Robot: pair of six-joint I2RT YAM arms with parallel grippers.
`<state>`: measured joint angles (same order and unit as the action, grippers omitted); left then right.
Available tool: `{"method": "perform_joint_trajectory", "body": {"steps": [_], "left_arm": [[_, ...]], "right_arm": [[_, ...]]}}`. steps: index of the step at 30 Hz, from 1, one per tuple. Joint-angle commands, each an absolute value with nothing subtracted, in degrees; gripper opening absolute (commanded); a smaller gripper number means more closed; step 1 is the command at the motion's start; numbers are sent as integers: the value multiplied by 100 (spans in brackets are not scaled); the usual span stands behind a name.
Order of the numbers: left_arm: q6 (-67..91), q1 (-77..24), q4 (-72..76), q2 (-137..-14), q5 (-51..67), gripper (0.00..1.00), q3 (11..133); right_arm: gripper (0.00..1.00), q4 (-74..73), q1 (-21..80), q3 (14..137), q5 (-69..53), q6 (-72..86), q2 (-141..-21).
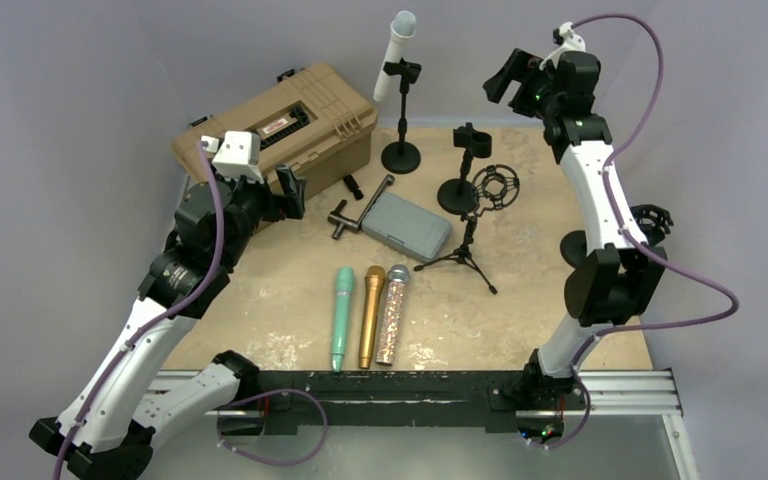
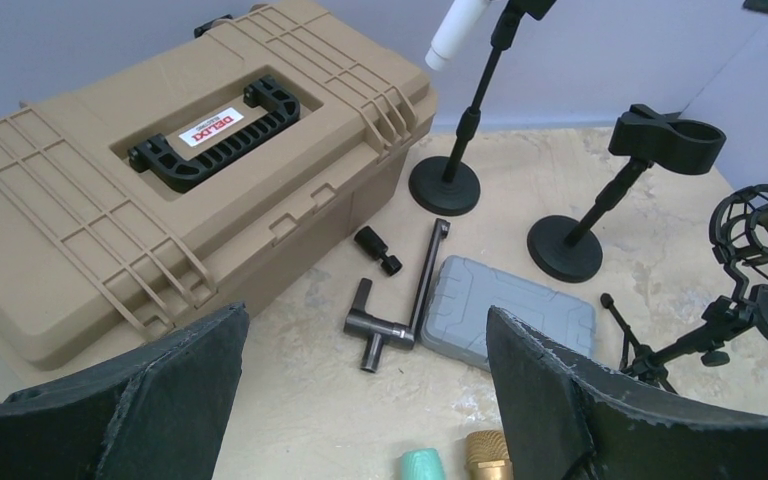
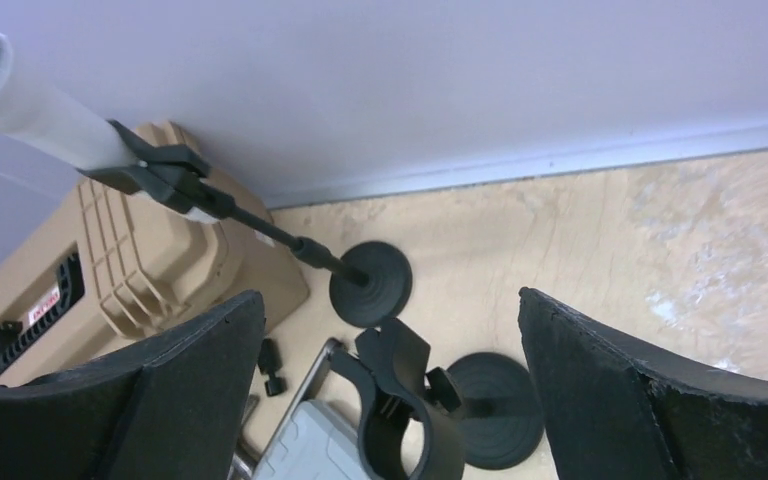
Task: Remove the microphone from the stand
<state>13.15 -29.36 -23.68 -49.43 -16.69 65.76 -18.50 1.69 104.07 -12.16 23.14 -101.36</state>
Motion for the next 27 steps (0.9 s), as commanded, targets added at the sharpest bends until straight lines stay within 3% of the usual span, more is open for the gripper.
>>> {"method": "perform_joint_trajectory", "body": {"steps": [1,9,21,27], "left_arm": [[1488,-2927,-2337,-4977,-1536,86,6706],[1502,-2927,-2321,-5032,-1524,86,6679],[1366,-2935,-1967,-5498,-530,93,6531],[1390,-2927,-1226,-5837,-161,96,6269]], "right_arm": [[97,-1033,632,10081,-504,2186,-9533],[96,129,1444,9892,-691,1695,-9659],[96,802,1411,10449,-2130,680,-10696],[95,1138,1234,10493,-2296,1164,-11051]]}}
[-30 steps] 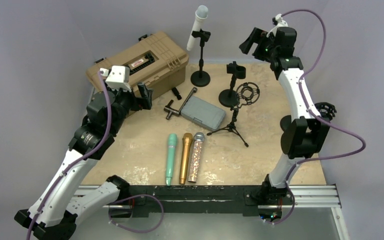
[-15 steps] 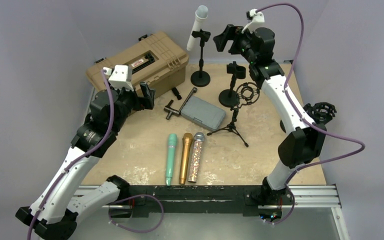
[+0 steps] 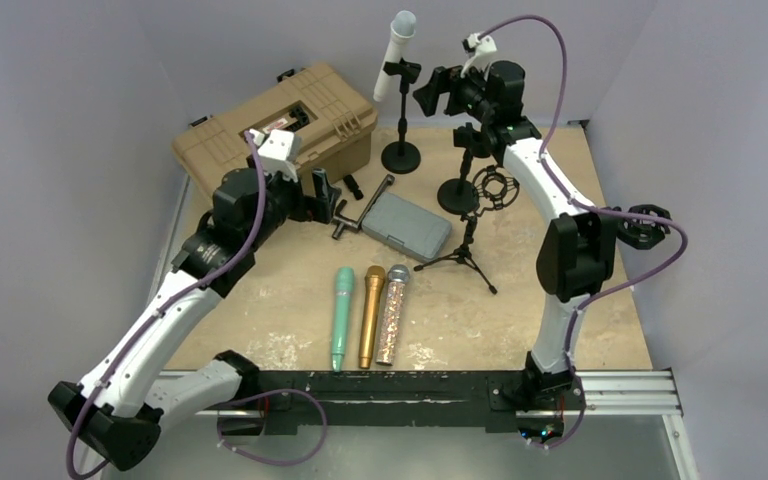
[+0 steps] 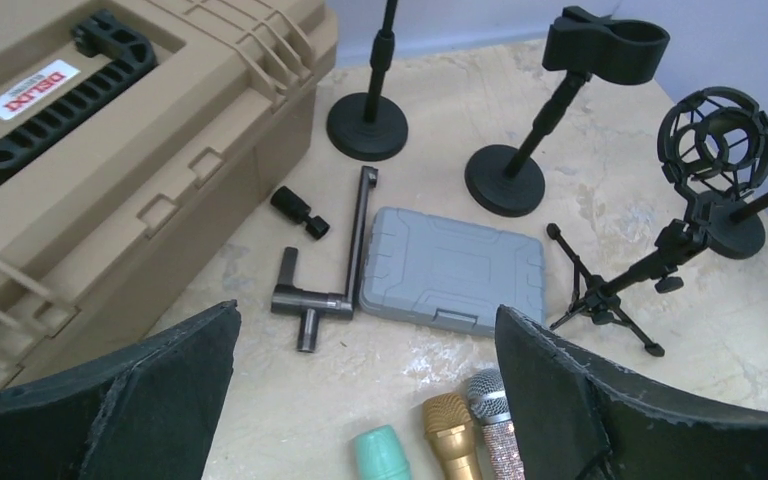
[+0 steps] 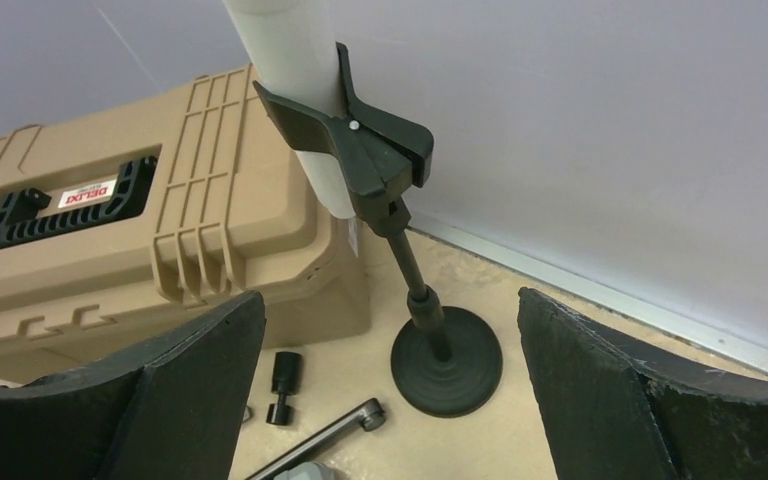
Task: Remove the microphone from the stand
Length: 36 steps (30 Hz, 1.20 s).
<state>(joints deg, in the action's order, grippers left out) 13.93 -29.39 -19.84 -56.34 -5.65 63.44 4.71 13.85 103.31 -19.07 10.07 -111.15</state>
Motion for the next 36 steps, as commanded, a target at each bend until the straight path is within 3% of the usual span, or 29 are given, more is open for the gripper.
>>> {"method": "perform_joint_trajectory", "body": {"steps": [1,20,24,36], "left_arm": [[1491,-2915,-1089,-5982,-143,97,6342],[1233,-2307,564,-10740,814,99,11001],[885,-2175,579,-11627,998,94,12087],[1021,-1959,1990,-13169,1680,100,13334]], "right_arm": [[95,1262,1220,10378,-2351,1208,-11055],[93,1815,983,10033,-3463,1203,-11244],[92,1871,967,10067,-3607,1318,-11348],[90,2110,984,10363,-3872,1695,-11641]]}}
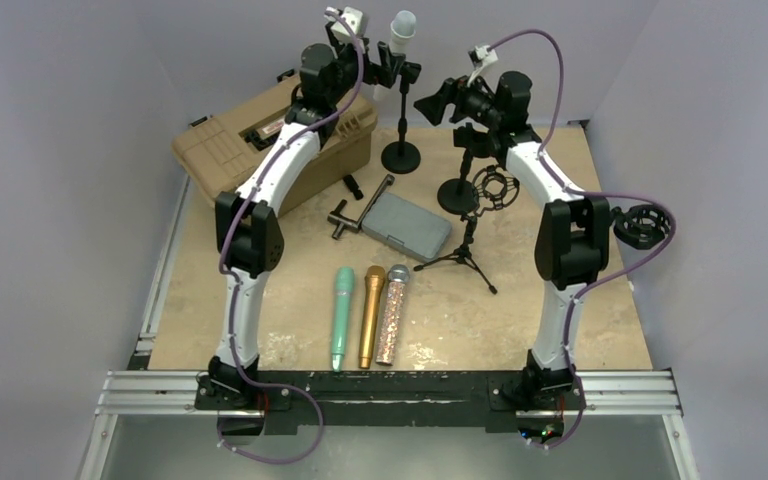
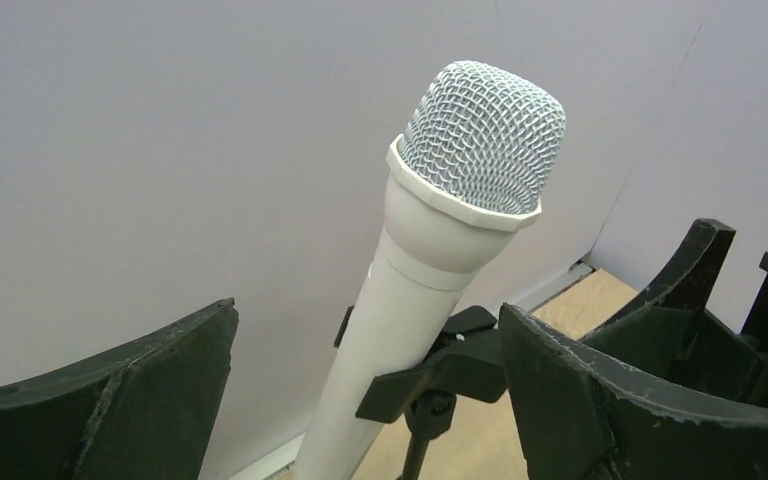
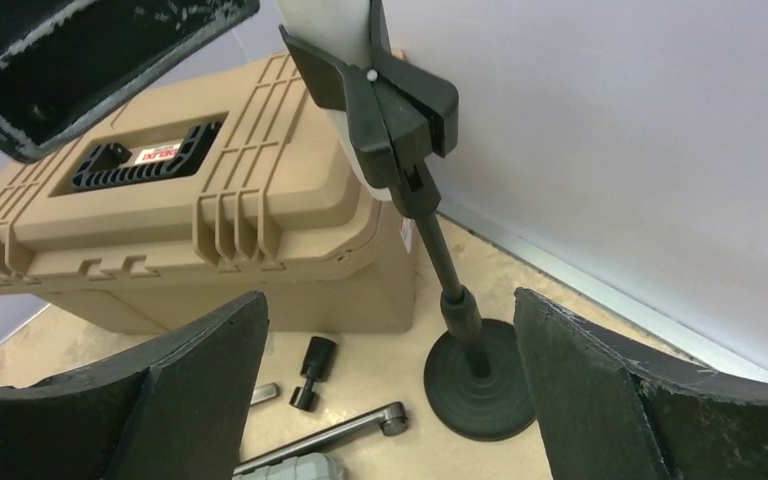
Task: Remove the microphone from the stand
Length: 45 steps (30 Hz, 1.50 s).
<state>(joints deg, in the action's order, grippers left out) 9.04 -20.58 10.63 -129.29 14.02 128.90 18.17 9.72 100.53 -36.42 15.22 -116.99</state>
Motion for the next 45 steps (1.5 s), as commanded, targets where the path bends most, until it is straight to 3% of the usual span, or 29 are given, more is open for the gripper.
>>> {"method": "perform_joint_trajectory", "body": {"steps": [1,6,21,29,33,36,45], "left_arm": [[1061,-1960,2182,-13261,1736,100,13356],[1041,-1975,2765,-13699,1662,96,13615],[757,-2126,3527,-14150,1650,73,13814],[408,-2255,3273,-14251,1849,46,14069],[369,-2284,3184,-14219,1959,25,14104],[369,-2299,3172,-14158,1990,0,14051],[403,-2353,3128,-13962,2092,0,13823]], "right_arm": [[90,2097,990,10371,-3852,1669,-11635],[90,1833,993,10575,-3792,1480,-11727],[90,1842,1058,11776,-3680,1248,-12697],[90,1808,1076,12066,-3604,1104,-12932],[90,1910,1079,12174,-3598,1091,-13017],[90,2086,1078,12251,-3618,1060,-13109],[84,2374,1086,12488,-3723,990,-13376]]}}
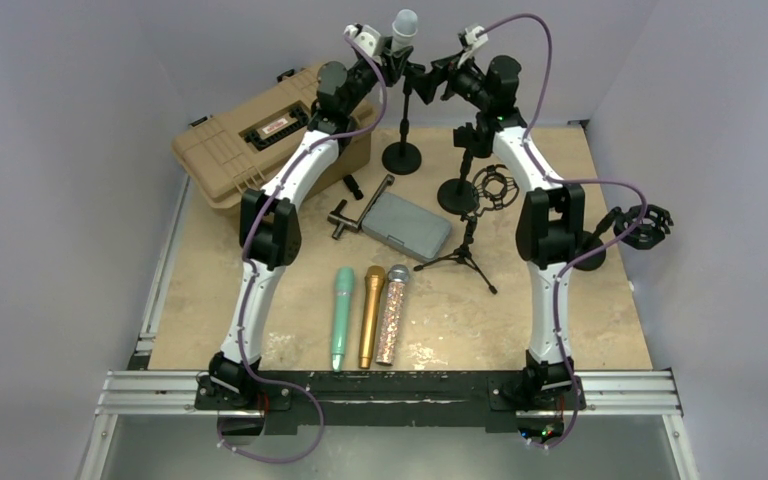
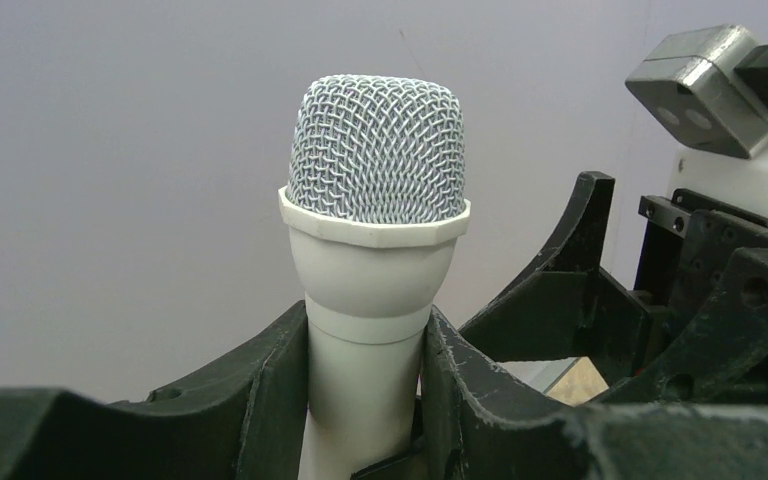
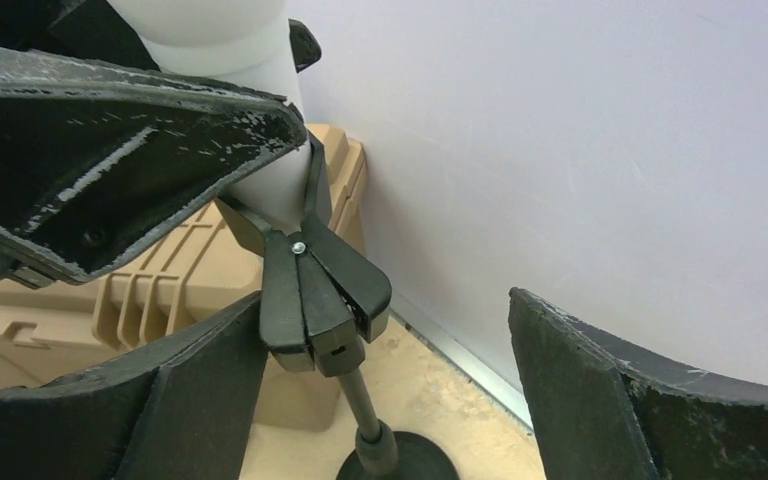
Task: Remove the microphone from the stand
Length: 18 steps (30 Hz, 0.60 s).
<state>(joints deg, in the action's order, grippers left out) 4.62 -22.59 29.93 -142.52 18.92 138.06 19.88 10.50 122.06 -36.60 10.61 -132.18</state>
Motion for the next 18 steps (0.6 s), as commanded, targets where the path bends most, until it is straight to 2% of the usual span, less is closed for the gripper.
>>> {"method": "perform_joint_trajectory", "body": {"steps": [1,6,18], "left_arm": [[411,-2360,3135,-13947,2087,0,13794],[430,-2391,3138,-13939,2086,0,13766],[500,-2408,3125,-13878,2111,0,13716]], "right_arm": [[83,2376,1082,12537,-3752,993,-13415],[80,2329,1082,12639,-3793,968,-13461],[65,2331,1120,12856,-3864,1017,-13546]]}}
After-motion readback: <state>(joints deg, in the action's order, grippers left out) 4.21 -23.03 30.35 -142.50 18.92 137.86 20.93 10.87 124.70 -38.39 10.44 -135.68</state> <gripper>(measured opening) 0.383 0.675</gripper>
